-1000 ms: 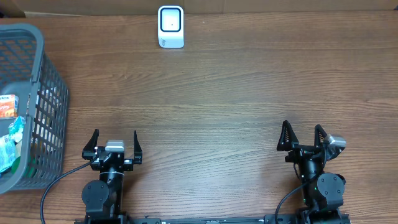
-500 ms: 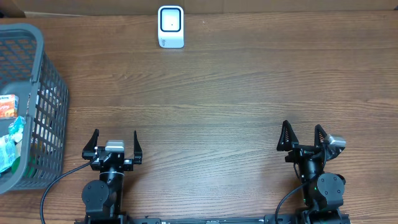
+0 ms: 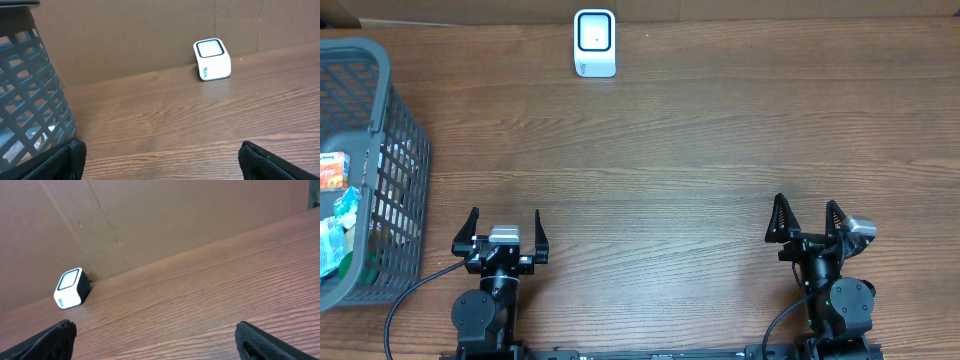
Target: Scan the item barcode
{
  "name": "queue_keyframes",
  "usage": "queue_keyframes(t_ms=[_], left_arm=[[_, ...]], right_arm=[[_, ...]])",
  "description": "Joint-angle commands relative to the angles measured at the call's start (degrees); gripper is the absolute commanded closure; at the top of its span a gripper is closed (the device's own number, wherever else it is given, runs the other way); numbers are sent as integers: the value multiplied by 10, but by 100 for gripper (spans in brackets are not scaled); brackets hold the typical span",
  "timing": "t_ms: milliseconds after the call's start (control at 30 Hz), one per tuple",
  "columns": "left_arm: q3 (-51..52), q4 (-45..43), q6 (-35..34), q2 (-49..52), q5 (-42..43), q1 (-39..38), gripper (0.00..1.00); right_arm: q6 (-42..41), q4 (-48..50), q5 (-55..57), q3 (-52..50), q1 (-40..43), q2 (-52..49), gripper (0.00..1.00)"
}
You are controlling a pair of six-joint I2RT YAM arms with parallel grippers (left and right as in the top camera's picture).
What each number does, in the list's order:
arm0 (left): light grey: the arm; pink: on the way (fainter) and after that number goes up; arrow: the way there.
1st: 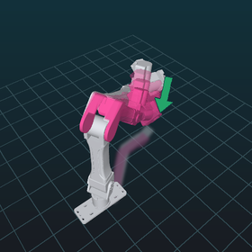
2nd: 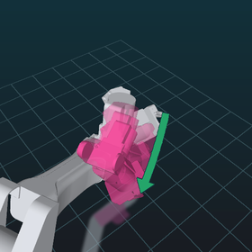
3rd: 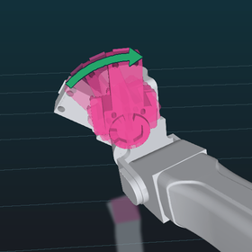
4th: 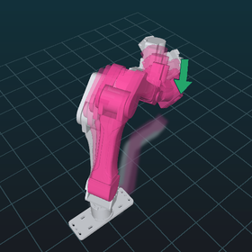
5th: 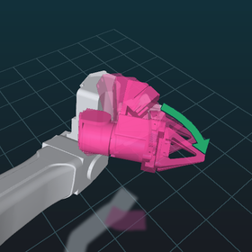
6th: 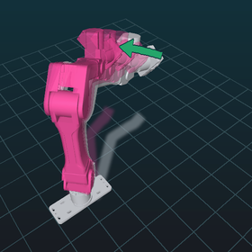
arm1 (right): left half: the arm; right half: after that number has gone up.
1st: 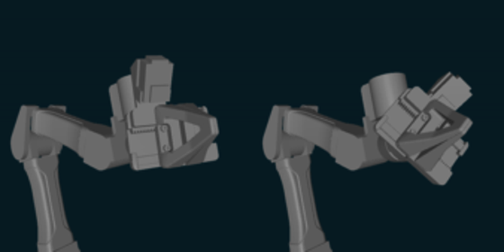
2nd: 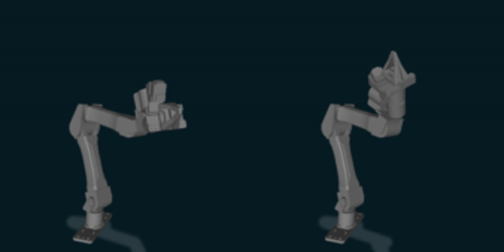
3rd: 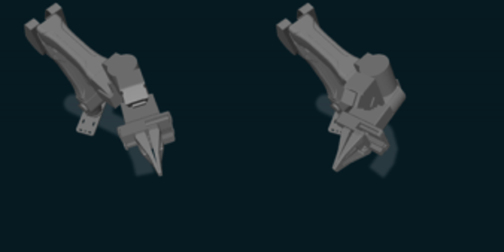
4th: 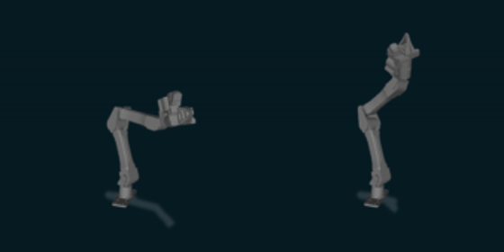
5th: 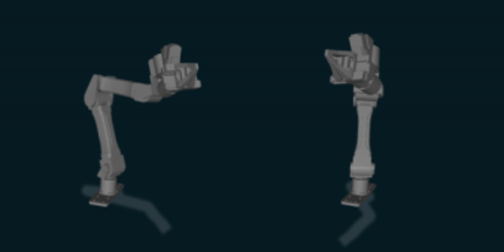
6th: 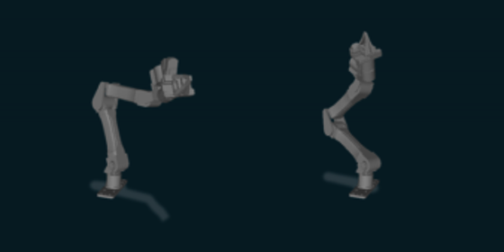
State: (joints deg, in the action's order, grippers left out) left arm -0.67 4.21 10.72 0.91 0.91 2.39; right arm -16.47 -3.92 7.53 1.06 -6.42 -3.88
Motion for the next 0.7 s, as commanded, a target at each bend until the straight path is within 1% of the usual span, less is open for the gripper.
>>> queue_keyframes(t_ms=[0, 667], left_arm=[[4, -11, -1, -7, 2, 2, 1], [4, -10, -4, -7, 2, 2, 0]], right_arm=[[4, 2, 4, -6, 1, -1, 0], [4, 2, 4, -6, 1, -1, 0]])
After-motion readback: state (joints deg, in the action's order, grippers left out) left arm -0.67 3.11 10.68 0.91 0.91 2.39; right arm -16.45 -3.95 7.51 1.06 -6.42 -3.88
